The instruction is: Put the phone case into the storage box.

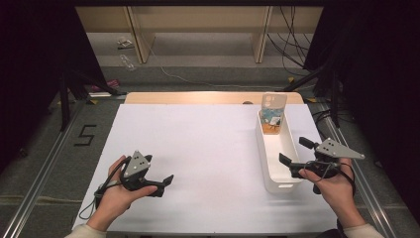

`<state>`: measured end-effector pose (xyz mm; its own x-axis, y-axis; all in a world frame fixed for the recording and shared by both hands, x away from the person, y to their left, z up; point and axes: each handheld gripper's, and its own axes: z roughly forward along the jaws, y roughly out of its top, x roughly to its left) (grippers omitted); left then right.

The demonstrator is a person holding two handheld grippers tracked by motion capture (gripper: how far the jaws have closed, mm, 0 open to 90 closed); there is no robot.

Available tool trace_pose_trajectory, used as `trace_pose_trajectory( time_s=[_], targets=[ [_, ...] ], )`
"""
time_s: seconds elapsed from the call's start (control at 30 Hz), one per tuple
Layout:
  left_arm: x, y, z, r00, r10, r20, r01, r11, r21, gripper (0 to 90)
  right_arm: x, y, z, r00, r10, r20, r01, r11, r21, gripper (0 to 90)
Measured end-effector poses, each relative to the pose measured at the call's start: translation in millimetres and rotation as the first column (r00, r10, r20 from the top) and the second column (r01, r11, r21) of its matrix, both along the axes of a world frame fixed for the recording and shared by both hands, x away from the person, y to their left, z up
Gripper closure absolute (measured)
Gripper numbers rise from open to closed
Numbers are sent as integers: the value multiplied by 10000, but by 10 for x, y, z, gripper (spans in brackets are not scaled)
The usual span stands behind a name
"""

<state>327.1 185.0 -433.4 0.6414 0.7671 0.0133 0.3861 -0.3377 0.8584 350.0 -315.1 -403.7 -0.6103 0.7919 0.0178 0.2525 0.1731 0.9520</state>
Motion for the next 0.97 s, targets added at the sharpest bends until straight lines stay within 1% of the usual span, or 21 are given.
trace_pose_trajectory(
  time_s=[0.4,0.57,0.73,0.97],
  targets=[
    [-6,19,0,10000,22,24,-22,10000,18,28,-55,-34,-41,9999,-149,62,149,9999,57,64],
    [-7,22,-4,10000,65,6,-65,10000,18,28,-72,-46,-51,9998,-197,57,196,9997,168,63],
    [-8,5,-19,10000,-8,-11,8,10000,2,28,-80,-49,-57,9998,-190,13,190,9994,296,63],
    [-7,-5,-22,10000,-3,-38,3,10000,40,28,-85,-42,-60,9998,-210,12,209,9991,370,61]
  ],
)
